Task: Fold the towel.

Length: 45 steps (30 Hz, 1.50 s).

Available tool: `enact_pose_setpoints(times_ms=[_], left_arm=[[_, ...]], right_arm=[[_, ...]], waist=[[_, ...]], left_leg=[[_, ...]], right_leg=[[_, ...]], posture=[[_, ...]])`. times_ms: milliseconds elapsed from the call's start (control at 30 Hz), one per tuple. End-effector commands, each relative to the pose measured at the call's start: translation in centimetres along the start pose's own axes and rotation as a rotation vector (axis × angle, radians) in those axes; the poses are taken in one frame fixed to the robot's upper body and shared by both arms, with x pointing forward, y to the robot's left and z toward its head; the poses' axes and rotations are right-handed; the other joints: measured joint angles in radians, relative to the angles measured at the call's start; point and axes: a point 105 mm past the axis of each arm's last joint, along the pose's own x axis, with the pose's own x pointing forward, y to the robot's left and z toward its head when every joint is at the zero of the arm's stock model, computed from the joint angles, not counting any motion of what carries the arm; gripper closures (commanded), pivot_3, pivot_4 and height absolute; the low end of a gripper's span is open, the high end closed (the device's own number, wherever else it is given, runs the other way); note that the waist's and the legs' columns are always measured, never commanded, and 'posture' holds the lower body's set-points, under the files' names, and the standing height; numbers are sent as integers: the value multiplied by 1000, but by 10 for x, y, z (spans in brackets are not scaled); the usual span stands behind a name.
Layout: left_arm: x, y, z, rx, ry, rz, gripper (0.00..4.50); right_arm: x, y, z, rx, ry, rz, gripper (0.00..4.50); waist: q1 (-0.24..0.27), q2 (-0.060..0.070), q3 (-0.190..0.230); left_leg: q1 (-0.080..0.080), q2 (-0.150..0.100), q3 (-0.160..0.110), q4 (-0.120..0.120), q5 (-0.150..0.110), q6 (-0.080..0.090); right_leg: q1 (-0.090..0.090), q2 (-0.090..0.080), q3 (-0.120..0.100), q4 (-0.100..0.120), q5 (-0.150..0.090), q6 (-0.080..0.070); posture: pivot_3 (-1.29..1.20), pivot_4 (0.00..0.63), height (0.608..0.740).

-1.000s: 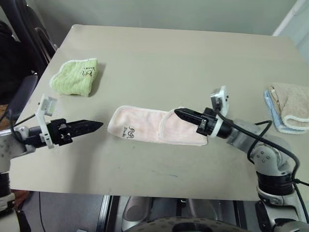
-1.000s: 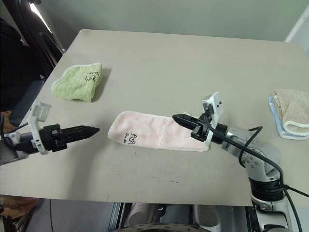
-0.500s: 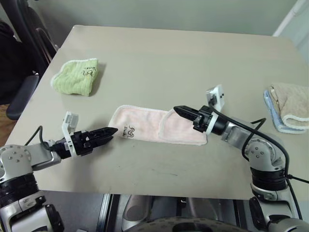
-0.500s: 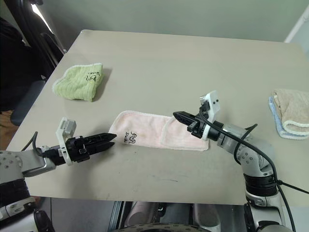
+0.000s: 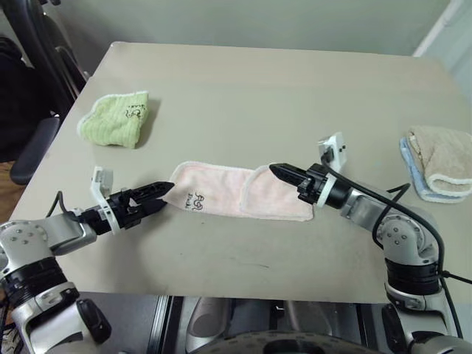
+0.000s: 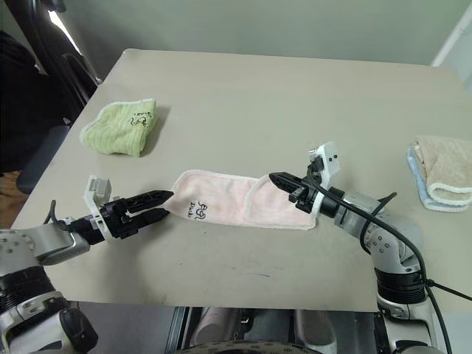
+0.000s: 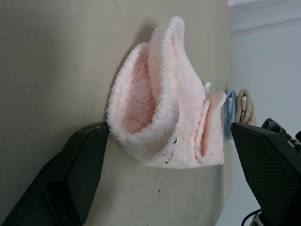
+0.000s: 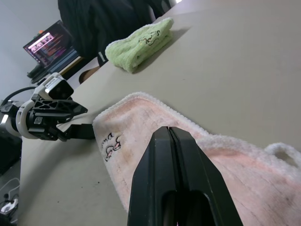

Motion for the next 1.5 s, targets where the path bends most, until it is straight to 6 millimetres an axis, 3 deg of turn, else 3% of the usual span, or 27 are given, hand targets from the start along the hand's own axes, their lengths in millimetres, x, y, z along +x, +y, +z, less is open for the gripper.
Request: enact_pose_setpoints(times_ms=[33,467,600,933,1100,1167,1400,1500], left_arm=[[6,-10,0,22,8,-38,0],[24,-16,2,8,-4,-56,0],[23,-11,5,9,-21,-30,960],[21,-9,5,16,-24,-20,4473],[22,-15,9,22,-35,-44,4473],[25,-26,12,54,-26,-75,4473],[50,-85,21,184,47,-266,4473],[69,-118,10,227,139,-396,4473]], right_arm=[[-4,4,12,-33,-39,4,4471],[-4,4,7,-40,-17,-9,4471],[-6,3,5,-47,-10,-17,4500],[-5,3,4,-55,-7,-22,4500],[-6,4,4,-57,-6,-23,4500],[-6,4,4,-57,-9,-21,4500],[-10,5,13,-53,-43,-11,4500],[-15,2,14,-51,-49,-31,4500]], waist=[[3,0,0],[10,-3,2],[10,-3,2],[8,-4,2],[8,-4,2],[8,-5,3],[18,-8,4],[17,-8,5]], left_leg=[[0,0,0,0,0,0],[-1,0,0,0,4,6],[-1,0,0,0,5,9],[-1,0,0,0,5,9],[-1,0,0,0,5,9],[-1,0,0,0,5,9],[-2,-1,-1,0,5,8],[-2,-1,-1,0,6,10]], right_leg=[[0,0,0,0,0,0],[0,0,0,-2,-1,1],[0,0,0,-2,-1,1],[0,0,-1,-2,-1,1],[0,0,-1,-2,-1,1],[0,0,-1,-2,-1,1],[1,0,-1,-3,0,2],[1,0,-1,-3,0,3]], posture=[[0,150,733],[0,150,733],[0,150,733],[0,150,733],[0,150,733],[0,150,733],[0,150,733],[0,150,733]])
